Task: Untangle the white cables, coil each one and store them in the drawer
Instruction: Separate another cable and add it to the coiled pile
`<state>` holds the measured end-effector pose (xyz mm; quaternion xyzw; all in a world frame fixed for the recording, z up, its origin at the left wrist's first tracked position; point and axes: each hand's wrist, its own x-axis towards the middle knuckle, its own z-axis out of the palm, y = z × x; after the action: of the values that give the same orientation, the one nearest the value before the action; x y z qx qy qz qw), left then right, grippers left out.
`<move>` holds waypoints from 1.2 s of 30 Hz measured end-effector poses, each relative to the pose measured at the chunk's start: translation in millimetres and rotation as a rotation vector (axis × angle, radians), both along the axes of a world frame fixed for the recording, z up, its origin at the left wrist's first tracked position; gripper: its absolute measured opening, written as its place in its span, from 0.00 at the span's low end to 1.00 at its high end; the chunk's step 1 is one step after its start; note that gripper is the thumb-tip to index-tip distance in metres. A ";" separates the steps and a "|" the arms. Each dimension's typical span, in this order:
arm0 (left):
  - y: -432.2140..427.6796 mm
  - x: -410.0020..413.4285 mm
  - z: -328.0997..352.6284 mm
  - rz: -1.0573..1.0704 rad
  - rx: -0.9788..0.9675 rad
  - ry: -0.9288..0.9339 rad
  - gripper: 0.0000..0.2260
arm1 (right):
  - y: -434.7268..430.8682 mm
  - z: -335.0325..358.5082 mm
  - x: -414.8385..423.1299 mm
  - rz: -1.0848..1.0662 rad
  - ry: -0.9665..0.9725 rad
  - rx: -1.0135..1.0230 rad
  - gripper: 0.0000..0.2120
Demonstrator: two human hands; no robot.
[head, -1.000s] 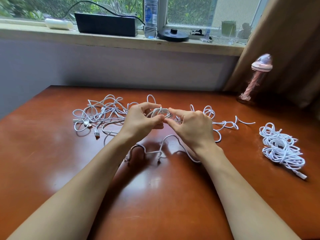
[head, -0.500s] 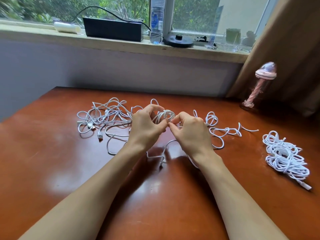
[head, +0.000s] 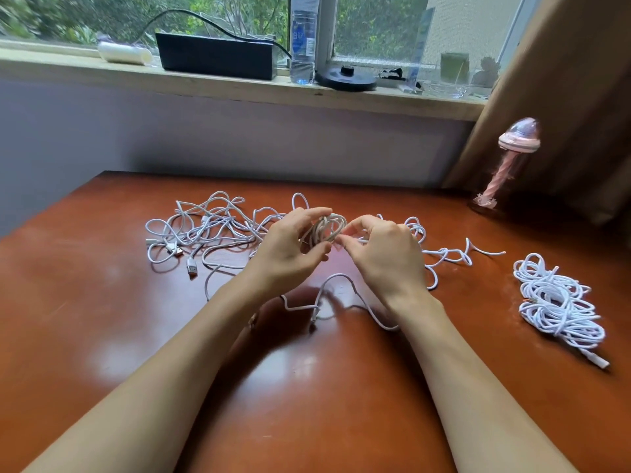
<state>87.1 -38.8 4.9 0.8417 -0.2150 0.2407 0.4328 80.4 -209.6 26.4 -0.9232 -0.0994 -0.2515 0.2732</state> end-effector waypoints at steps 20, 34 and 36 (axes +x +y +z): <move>-11.9 -4.8 -1.6 0.194 -0.152 -0.110 0.19 | 10.9 -3.9 -10.3 0.118 -0.033 0.007 0.07; -12.6 -8.0 -0.5 -0.006 -0.049 -0.046 0.15 | 2.6 -3.2 -1.7 0.443 -0.052 0.199 0.06; -12.7 -5.5 -1.4 -0.028 -0.084 0.002 0.12 | 1.3 -2.0 -1.1 0.468 -0.021 0.281 0.07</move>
<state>81.6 -51.6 3.5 0.8201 -0.2159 0.2425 0.4712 79.3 -208.3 24.5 -0.8254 -0.2770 -0.2022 0.4484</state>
